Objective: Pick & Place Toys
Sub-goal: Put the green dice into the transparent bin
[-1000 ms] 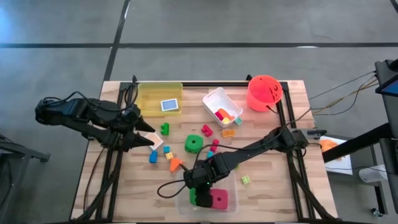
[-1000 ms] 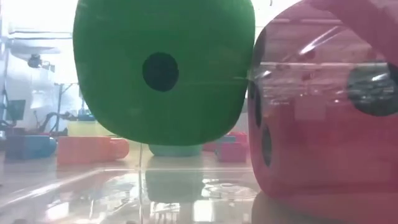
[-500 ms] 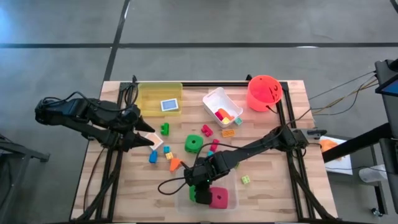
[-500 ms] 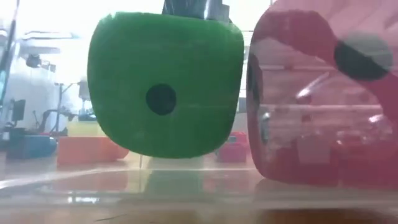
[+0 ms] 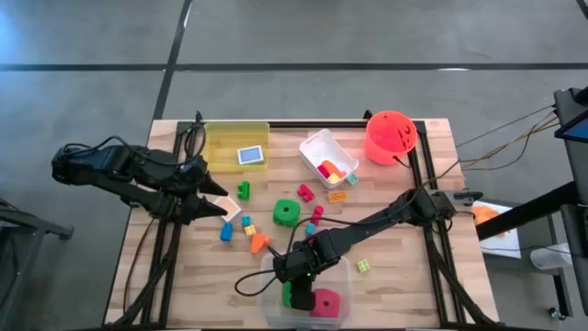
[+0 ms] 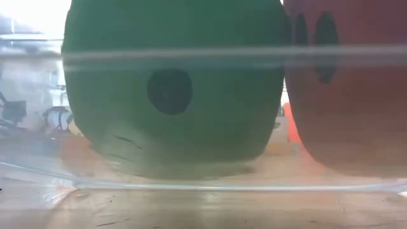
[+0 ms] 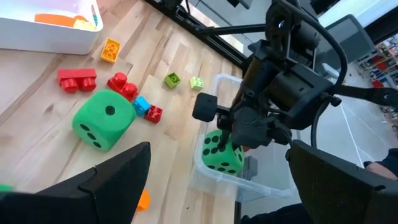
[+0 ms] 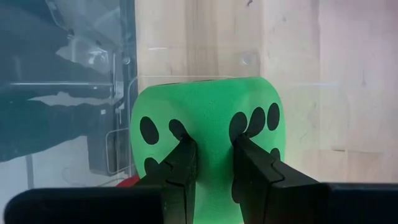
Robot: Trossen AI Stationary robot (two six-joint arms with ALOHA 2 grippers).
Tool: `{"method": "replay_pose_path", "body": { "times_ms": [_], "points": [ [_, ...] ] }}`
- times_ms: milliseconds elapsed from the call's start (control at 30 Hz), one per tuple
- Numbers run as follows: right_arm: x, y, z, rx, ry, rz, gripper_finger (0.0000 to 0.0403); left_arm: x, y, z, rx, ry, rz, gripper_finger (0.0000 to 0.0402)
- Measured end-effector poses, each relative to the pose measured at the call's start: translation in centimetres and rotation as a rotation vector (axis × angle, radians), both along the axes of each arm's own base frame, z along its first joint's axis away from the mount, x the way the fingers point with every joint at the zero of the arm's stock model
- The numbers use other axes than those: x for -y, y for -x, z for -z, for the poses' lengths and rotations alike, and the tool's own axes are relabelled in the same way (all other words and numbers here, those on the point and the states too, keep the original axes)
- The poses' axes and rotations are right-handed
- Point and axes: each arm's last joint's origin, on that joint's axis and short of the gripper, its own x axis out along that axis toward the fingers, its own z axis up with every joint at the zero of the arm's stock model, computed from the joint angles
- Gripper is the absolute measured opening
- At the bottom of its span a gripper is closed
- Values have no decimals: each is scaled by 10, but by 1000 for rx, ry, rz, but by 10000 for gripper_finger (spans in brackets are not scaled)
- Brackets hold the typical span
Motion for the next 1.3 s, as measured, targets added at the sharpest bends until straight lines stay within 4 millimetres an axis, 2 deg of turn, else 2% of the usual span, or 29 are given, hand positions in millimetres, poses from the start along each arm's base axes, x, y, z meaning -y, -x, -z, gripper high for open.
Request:
{"method": "replay_pose_path", "body": {
  "times_ms": [467, 900, 1100, 1300],
  "points": [
    [3, 2, -4, 18, 37, -27, 65, 0, 0, 0, 1, -2, 1, 369],
    [20, 2, -16, 23, 82, -3, 65, 0, 0, 0, 2, -2, 1, 369],
    [19, 2, -28, 39, 74, -5, 56, 0, 0, 0, 2, -2, 1, 369],
    [14, 4, -29, 37, 65, -18, 54, 0, 0, 0, 3, -5, 3, 369]
  ]
}}
